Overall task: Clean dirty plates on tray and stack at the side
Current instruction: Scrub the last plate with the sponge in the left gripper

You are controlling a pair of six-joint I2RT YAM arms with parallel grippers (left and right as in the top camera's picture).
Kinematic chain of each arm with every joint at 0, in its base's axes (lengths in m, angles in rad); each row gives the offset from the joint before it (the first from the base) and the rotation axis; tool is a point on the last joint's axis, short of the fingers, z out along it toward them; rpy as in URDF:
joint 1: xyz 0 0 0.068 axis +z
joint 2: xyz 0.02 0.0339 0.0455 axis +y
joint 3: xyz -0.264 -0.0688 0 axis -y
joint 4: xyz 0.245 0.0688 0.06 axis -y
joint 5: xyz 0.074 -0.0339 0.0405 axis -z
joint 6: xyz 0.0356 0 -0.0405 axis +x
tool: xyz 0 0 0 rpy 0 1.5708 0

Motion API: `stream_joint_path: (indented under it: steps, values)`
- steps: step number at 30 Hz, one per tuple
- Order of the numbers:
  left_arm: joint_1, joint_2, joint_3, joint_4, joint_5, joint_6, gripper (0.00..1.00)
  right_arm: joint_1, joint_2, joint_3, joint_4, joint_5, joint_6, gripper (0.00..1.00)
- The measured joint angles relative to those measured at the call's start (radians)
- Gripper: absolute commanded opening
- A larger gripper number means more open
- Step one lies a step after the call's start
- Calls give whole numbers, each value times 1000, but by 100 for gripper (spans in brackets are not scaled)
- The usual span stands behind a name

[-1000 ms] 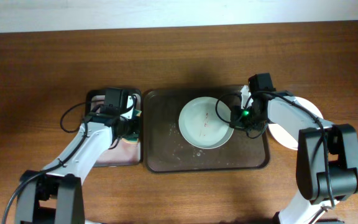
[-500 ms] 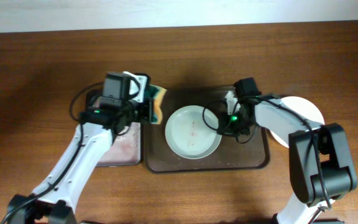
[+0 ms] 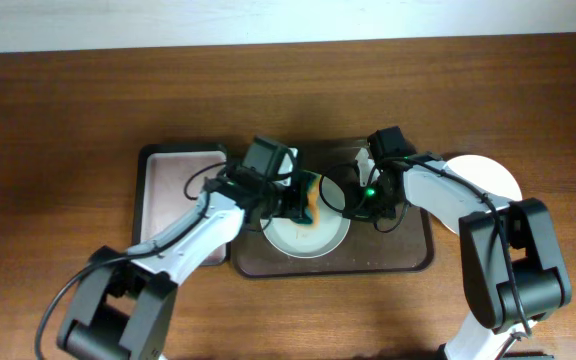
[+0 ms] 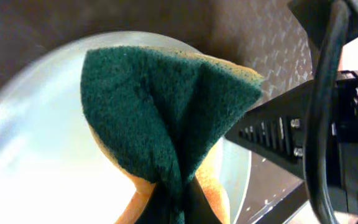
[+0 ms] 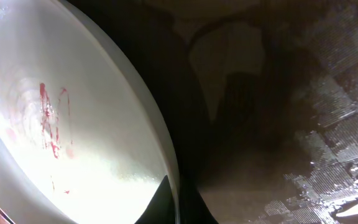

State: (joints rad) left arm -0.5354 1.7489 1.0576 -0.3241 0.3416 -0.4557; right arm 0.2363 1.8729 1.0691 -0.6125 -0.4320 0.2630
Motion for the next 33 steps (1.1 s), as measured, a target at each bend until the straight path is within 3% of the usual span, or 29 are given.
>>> stream_joint_path:
  steps: [11,22,29,30,32,33]
  values:
    - [-71,114,8,18,-79,-44,0,0,0,-1,1,0,3,4]
    - [-31,114,87,-200,-286,-5,0,0,0,-1,1,-4,3,4]
    - [-15,38,123,-257,-328,46,0,2,0,-2,4,-8,6,4]
    - [-6,6,129,-261,-335,48,0,2,0,-2,3,-8,6,5]
    - [18,-51,141,-277,-342,48,0,2,0,-2,3,-7,6,19]
    - [32,-74,145,-293,-343,49,0,2,0,-2,3,-6,4,19]
